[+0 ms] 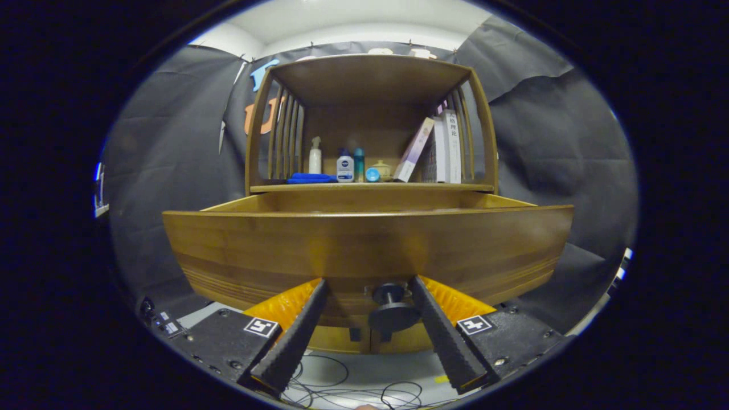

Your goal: Pull open the drawer, take out the items inside it, and place them on the countertop above the cabinet.

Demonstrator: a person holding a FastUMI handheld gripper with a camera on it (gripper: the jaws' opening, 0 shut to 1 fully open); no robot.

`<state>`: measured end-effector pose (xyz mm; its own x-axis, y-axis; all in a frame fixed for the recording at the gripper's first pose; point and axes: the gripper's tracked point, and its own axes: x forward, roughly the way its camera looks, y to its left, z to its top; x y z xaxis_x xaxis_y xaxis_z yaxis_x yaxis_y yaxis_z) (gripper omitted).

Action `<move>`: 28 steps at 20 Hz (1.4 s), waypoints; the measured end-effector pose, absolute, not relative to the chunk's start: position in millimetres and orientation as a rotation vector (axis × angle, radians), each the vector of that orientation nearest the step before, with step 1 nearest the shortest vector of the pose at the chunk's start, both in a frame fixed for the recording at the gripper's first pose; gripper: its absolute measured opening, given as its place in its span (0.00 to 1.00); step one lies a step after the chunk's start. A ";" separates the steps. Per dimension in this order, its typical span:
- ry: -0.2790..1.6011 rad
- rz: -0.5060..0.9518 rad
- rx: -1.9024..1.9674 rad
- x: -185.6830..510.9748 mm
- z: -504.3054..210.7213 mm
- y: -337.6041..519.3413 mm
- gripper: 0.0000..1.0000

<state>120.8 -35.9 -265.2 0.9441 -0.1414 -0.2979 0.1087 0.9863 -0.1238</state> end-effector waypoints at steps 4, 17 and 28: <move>0.323 -0.133 -0.121 148.8 -264.9 -36.9 0.99; 0.370 -0.159 -0.151 251.4 -271.2 -44.8 0.99; 0.387 -0.180 -0.160 309.1 -278.3 -51.8 1.00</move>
